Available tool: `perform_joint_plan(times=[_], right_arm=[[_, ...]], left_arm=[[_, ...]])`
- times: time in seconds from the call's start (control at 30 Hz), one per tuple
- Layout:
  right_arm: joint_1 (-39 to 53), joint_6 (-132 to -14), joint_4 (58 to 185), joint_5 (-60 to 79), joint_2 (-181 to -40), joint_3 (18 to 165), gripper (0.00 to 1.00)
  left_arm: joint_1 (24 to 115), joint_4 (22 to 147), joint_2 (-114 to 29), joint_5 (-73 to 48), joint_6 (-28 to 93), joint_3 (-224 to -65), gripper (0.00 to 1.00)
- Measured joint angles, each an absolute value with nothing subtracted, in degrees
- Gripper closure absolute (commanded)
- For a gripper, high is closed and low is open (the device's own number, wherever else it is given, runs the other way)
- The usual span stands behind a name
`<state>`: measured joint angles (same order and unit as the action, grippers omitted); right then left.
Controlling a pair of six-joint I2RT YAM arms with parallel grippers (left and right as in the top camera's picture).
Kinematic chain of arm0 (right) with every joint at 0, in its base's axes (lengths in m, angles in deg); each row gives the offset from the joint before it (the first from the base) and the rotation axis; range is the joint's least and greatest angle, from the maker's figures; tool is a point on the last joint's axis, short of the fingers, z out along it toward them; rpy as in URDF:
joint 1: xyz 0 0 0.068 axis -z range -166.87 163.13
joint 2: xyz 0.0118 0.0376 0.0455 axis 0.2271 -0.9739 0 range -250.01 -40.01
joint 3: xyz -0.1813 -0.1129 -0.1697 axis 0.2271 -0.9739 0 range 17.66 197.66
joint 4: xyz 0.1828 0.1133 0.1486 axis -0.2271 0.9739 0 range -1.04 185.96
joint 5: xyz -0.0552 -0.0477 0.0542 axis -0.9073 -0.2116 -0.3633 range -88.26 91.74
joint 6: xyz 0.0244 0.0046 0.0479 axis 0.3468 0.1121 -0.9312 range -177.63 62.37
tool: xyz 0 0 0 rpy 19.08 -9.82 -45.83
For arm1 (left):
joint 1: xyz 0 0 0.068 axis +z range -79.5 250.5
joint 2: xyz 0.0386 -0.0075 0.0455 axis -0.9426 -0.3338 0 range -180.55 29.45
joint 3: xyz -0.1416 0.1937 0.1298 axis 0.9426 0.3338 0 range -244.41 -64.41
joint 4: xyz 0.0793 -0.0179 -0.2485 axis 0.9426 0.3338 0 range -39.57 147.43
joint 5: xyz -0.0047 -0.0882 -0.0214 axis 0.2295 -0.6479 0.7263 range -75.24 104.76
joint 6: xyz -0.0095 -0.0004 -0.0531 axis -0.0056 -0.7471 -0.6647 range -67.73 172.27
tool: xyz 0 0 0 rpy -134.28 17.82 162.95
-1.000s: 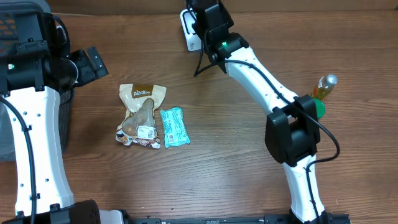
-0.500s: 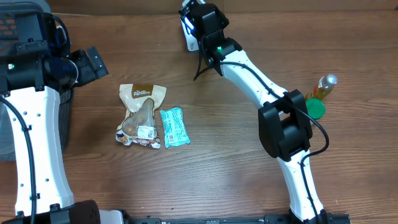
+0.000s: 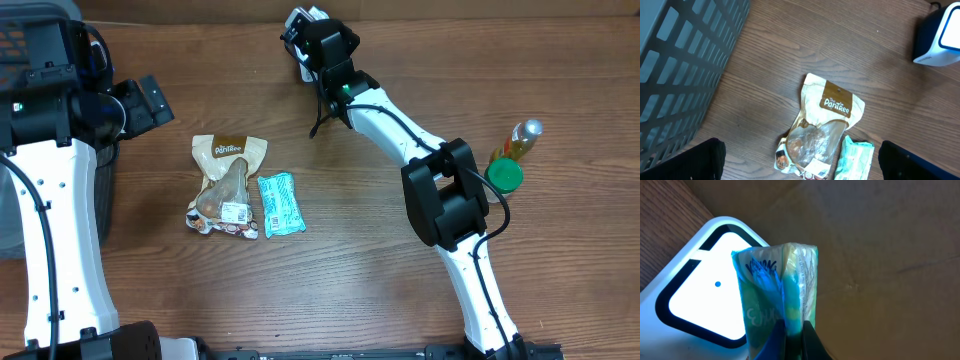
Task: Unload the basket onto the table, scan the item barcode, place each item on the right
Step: 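Carry the Kleenex pack with the right gripper to the white scanner, then carry the pack right and place it near the jar, release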
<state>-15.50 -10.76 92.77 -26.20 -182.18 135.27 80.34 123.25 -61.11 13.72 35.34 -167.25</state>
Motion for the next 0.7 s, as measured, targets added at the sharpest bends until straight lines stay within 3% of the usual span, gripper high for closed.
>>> perform_joint_plan(times=[0.27,0.43,0.6,0.7], right_arm=[[-16.5,-17.3,93.2,-30.0,-182.0,135.3,0.96],[-20.9,-24.2,101.4,-34.7,-176.8,135.2,0.96],[-23.1,-38.6,123.6,-37.6,-165.1,135.5,0.96],[-20.3,-50.6,144.4,-35.9,-159.9,135.8,0.96]], left_arm=[[80.3,123.2,-61.1,13.7,35.3,-167.3,0.0],[80.3,123.3,-61.1,13.7,35.3,-167.3,0.0],[80.3,123.2,-61.1,13.7,35.3,-167.2,0.0],[80.3,123.3,-61.1,13.7,35.3,-167.2,0.0]])
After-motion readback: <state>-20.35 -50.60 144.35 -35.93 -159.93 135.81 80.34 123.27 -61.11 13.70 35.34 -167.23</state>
